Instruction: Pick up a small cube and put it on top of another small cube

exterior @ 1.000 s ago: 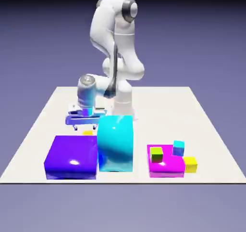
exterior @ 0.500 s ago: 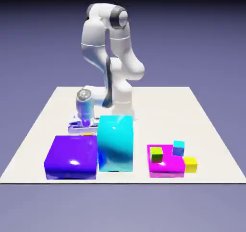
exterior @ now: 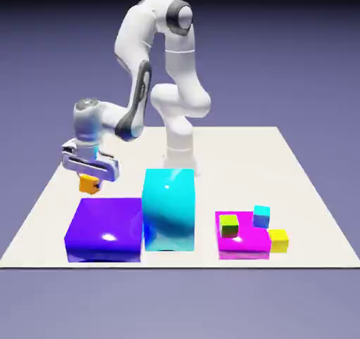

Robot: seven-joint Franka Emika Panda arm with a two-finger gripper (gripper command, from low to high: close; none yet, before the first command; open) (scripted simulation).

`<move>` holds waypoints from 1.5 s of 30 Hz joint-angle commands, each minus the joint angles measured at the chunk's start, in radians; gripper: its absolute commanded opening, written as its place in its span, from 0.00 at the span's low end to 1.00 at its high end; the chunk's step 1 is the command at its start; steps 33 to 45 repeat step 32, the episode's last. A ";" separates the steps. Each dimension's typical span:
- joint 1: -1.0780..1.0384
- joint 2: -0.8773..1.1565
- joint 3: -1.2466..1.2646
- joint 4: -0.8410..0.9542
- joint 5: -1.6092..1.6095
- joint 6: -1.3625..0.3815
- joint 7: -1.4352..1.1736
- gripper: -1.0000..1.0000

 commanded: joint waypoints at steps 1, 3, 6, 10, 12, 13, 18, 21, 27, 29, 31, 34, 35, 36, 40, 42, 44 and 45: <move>0.022 0.011 0.017 0.036 0.015 -0.020 0.003 0.00; 0.086 0.032 0.053 0.109 0.046 -0.061 0.008 0.00; 0.182 0.063 0.106 0.217 0.093 -0.123 0.015 0.00; 0.320 0.086 0.172 0.293 0.089 -0.223 -0.035 0.00; 0.392 0.090 0.203 0.306 0.063 -0.280 -0.082 0.00; 0.428 0.092 0.218 0.312 0.050 -0.309 -0.105 0.00; 0.610 0.103 0.294 0.344 -0.014 -0.451 -0.221 0.00; 0.637 0.109 0.288 0.352 -0.066 -0.489 -0.242 0.00; 0.632 0.207 0.272 0.280 -0.111 -0.323 -0.209 1.00; 0.633 0.181 0.276 0.299 -0.099 -0.367 -0.218 1.00; 0.636 0.130 0.284 0.337 -0.076 -0.454 -0.235 1.00; 0.637 0.109 0.288 0.352 -0.066 -0.489 -0.242 1.00; 0.637 0.109 0.288 0.352 -0.066 -0.489 -0.242 1.00; 0.637 0.109 0.288 0.352 -0.066 -0.489 -0.242 1.00; 0.637 0.109 0.288 0.352 -0.066 -0.489 -0.242 1.00; 0.637 0.109 0.288 0.352 -0.066 -0.489 -0.242 1.00; 0.637 0.109 0.288 0.352 -0.066 -0.489 -0.242 1.00; 0.637 0.109 0.288 0.352 -0.066 -0.489 -0.242 1.00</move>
